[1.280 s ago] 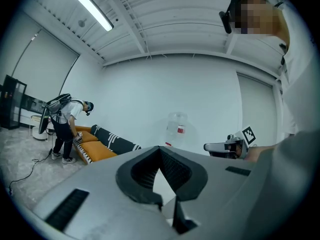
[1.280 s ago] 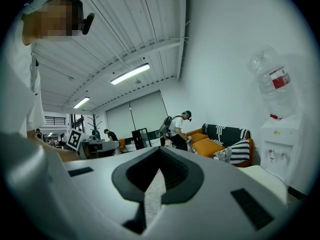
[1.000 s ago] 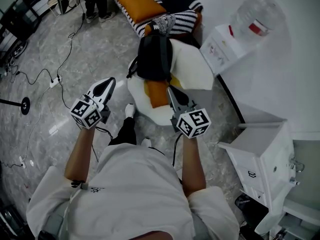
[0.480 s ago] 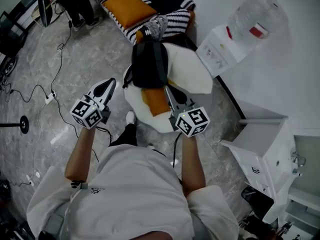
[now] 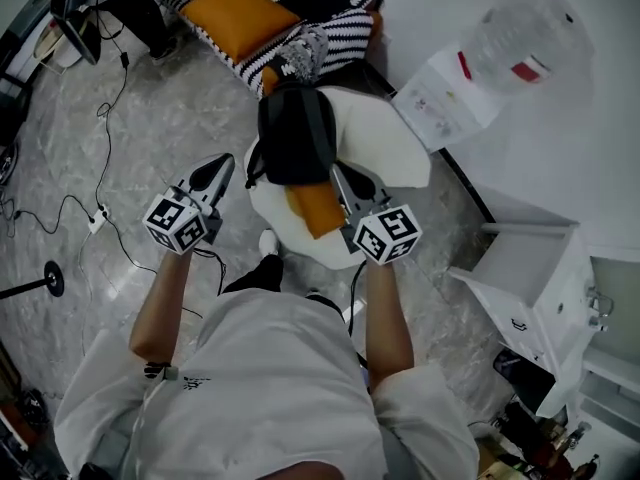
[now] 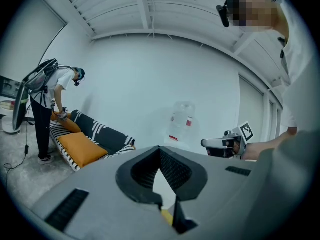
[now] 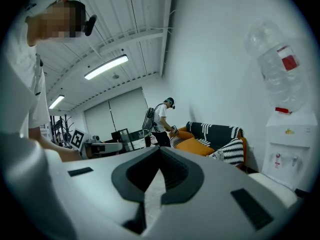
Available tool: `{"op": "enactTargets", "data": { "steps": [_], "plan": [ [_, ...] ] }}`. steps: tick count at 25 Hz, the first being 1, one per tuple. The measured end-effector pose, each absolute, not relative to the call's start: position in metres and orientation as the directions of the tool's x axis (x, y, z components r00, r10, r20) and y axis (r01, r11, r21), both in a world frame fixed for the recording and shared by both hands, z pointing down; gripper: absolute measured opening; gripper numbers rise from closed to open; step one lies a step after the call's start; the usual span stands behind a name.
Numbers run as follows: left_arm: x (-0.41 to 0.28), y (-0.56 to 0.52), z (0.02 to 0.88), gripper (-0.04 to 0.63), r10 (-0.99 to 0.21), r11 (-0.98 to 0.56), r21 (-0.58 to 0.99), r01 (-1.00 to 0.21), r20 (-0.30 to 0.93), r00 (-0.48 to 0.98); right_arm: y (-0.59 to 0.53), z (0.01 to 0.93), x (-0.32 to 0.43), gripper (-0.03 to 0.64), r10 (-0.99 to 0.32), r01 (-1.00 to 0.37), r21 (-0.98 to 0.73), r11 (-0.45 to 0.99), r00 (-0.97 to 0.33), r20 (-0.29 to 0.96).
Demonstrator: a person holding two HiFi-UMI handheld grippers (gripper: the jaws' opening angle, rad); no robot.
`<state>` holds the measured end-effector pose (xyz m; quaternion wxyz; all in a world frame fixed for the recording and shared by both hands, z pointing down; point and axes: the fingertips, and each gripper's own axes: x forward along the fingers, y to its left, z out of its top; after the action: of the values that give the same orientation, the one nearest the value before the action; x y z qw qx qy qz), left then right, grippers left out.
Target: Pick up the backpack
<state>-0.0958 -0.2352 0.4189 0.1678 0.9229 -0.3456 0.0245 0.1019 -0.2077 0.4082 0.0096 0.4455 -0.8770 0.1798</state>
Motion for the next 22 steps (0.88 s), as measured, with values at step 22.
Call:
{"op": "enactTargets", "data": {
  "steps": [22],
  "plan": [
    [-0.114,-0.354,0.536,0.0,-0.557,-0.699,0.364,-0.616,0.264,0.788,-0.332,0.524,0.085,0.005,-0.796,-0.851,-0.309,0.425,-0.514,0.32]
  ]
}}
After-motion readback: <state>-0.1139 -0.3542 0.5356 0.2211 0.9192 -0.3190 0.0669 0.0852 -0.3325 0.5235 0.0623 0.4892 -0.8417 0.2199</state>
